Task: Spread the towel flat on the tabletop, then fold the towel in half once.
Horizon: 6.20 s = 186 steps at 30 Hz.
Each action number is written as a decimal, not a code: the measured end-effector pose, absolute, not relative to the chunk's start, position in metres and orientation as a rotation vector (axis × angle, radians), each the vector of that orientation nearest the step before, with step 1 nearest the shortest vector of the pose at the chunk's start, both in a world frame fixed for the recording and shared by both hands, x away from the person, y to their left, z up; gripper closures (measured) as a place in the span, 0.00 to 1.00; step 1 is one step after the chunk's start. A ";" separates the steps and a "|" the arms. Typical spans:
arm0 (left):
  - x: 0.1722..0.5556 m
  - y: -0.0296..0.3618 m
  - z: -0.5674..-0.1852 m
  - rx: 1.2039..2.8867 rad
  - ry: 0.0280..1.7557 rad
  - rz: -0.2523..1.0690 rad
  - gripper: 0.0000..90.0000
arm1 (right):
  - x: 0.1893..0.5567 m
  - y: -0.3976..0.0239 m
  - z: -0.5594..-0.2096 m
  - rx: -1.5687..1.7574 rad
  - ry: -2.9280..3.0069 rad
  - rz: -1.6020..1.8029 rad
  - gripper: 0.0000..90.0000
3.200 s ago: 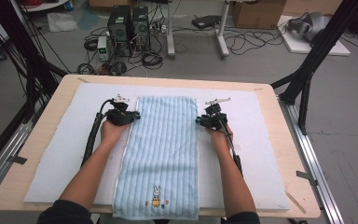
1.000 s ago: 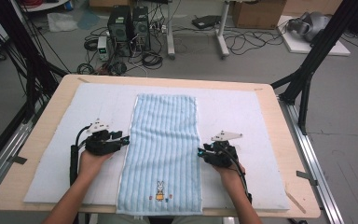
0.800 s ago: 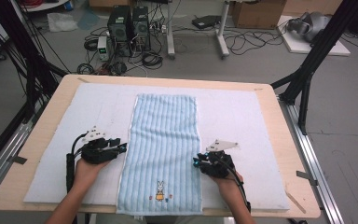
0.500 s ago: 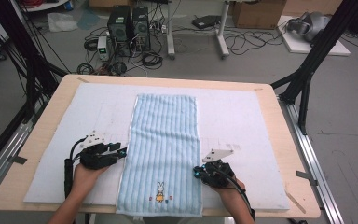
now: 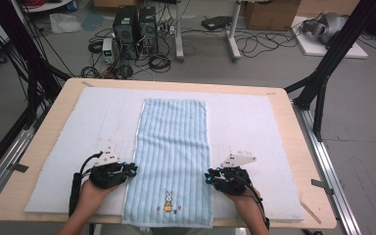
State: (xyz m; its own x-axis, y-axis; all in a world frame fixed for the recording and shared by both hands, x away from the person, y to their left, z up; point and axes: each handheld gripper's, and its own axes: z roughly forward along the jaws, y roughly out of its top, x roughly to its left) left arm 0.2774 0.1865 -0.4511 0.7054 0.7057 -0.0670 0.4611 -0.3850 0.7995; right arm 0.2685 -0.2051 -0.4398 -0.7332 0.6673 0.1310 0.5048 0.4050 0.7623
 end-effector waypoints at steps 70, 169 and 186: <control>0.343 0.215 -0.430 1.682 0.876 0.424 0.21 | 0.314 -0.268 -0.416 1.168 2.077 1.124 0.12; 0.437 0.180 -0.453 1.936 1.095 0.373 0.95 | 0.436 -0.179 -0.441 1.417 2.236 0.980 0.57; 0.448 0.190 -0.448 1.757 1.140 0.299 0.96 | 0.449 -0.175 -0.433 1.433 2.219 0.969 0.96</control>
